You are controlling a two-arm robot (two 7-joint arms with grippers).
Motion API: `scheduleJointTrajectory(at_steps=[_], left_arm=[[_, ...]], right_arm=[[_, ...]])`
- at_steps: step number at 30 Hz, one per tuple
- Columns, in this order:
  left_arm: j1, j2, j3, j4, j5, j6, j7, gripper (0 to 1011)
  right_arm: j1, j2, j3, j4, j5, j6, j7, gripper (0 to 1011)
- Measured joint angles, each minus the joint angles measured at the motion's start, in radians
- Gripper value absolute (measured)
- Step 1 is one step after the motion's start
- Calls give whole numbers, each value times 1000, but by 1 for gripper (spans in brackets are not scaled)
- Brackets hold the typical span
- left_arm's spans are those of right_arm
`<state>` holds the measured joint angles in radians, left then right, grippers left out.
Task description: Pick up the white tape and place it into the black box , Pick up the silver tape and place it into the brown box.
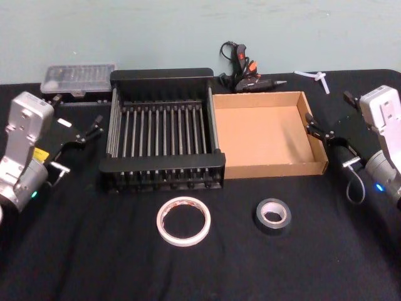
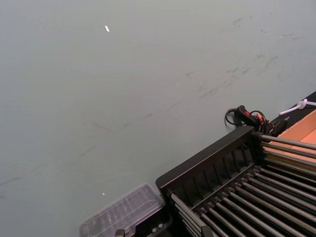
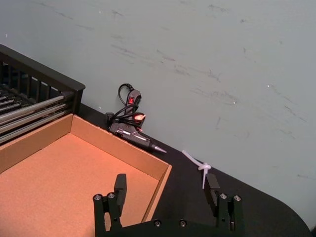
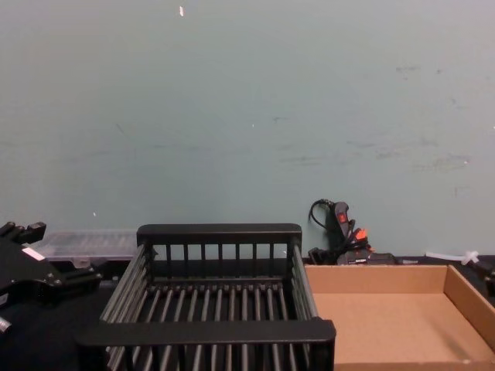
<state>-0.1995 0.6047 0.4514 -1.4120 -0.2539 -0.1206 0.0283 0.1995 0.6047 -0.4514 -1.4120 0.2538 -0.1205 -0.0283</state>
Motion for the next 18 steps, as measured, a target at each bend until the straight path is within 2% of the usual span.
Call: scheduleJointTrajectory(at_steps=[13, 18], left_arm=[[0, 0, 0, 0, 0, 0, 0, 1001], [0, 0, 0, 0, 0, 0, 0, 1001]], right_arm=[[0, -1, 2, 0, 0, 0, 2, 1000], [-2, -4, 17, -11, 2, 4, 28, 1000]])
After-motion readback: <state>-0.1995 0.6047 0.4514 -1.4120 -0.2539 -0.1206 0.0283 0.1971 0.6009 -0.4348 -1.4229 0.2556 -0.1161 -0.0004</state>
